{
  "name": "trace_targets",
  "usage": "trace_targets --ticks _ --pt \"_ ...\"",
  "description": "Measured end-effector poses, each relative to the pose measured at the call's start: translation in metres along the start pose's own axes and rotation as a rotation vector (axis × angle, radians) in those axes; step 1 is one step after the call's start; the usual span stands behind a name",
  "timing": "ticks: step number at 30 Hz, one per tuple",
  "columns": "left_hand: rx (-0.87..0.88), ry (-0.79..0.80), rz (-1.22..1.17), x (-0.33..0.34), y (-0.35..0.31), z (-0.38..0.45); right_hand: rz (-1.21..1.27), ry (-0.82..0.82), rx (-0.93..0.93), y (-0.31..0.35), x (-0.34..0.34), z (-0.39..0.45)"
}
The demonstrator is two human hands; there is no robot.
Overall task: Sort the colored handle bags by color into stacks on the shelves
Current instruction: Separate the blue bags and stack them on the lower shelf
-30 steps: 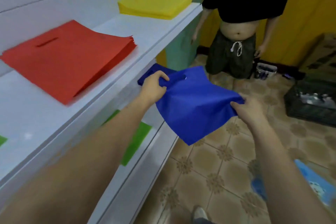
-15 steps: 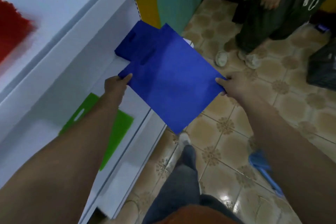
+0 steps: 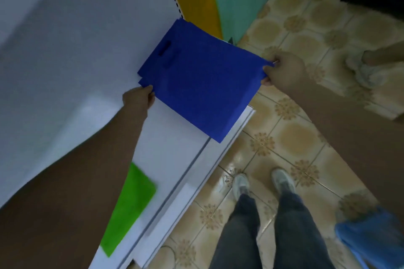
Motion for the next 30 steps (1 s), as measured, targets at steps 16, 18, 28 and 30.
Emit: trace_targets --ticks 16,18,28,30 --pt "0.007 -0.084 0.166 0.039 -0.018 0.054 -0.975 0.313 -0.416 0.041 0.097 0.072" --pt "-0.002 -0.084 0.184 0.043 -0.019 0.057 -1.037 0.335 -0.434 0.035 0.102 0.074" --pt "-0.068 -0.014 0.147 0.060 -0.004 0.055 -1.016 0.223 -0.487 0.049 0.103 0.090" --pt "-0.065 0.003 0.140 0.062 -0.004 0.055 -0.986 0.235 -0.477 0.052 0.104 0.095"
Point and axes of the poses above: each hand's wrist, its own z-axis towards the middle knuckle, its own x-axis out of the palm, y = z × x, the point moved 9 cm from there along z, towards the middle knuckle, and after that the axes turned 5 degrees about x, right-handed, at the moved point
